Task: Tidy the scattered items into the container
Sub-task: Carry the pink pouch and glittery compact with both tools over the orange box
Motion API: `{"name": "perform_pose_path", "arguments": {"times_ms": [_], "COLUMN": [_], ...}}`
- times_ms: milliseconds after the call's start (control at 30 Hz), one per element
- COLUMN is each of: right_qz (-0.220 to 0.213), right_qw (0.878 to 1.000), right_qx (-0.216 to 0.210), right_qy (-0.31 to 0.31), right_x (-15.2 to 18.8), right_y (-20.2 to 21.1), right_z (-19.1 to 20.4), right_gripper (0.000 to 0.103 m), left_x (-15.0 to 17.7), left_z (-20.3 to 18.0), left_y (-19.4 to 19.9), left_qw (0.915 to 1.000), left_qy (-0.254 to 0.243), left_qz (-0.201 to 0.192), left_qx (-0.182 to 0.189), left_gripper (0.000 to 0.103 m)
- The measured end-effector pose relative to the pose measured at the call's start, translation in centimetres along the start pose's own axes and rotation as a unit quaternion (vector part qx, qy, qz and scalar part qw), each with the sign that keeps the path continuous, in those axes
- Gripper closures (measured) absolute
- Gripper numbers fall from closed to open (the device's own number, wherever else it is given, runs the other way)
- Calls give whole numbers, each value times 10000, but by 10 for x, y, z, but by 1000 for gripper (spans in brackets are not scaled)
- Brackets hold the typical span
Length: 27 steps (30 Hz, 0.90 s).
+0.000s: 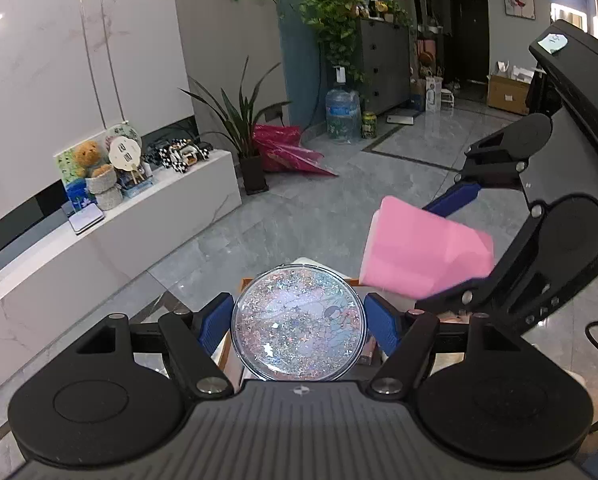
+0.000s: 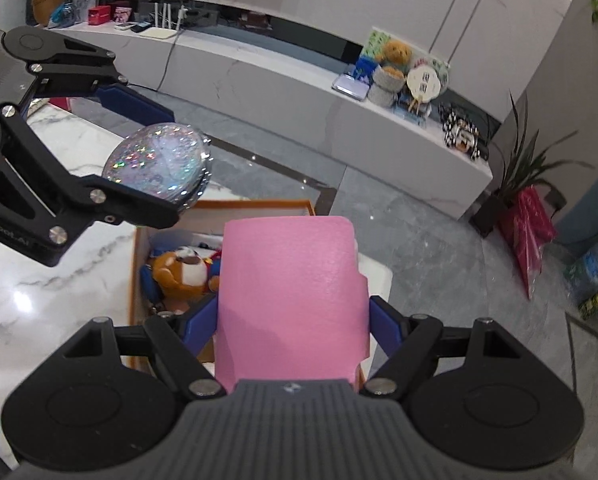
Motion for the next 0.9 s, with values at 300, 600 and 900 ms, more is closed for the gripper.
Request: {"name": "perform_pose_path", "arguments": {"times_ms": [300, 600, 900], "right_qz": [309, 549, 668], "right_qw": [9990, 9973, 9958], "right_qx": [-215, -426, -533], "right_qy": [-225, -256, -325], "right_x": [27, 42, 49], "right_y": [-69, -118, -143], "right_z": [5, 9, 14], "right_gripper": [22, 22, 22], "left_x": [23, 38, 48], "left_z": [6, 7, 2], "left_y": [-54, -99, -130], "left_qw": [9993, 9978, 9960], "left_qy": [-142, -272, -338], "left_qz": [341, 606, 825], "left_qx": [39, 60, 51], "left_gripper": [19, 19, 19]}}
Point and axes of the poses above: each gripper's, at about its wrist camera, not at the fingertips, and y roughly against the way its jaws point, z to its left, x to its underside, the point moved 10 cm from there along -y, roughly the way its jaws point, and after that the axes turned 5 degrees about -z, right-handed, at the moved point
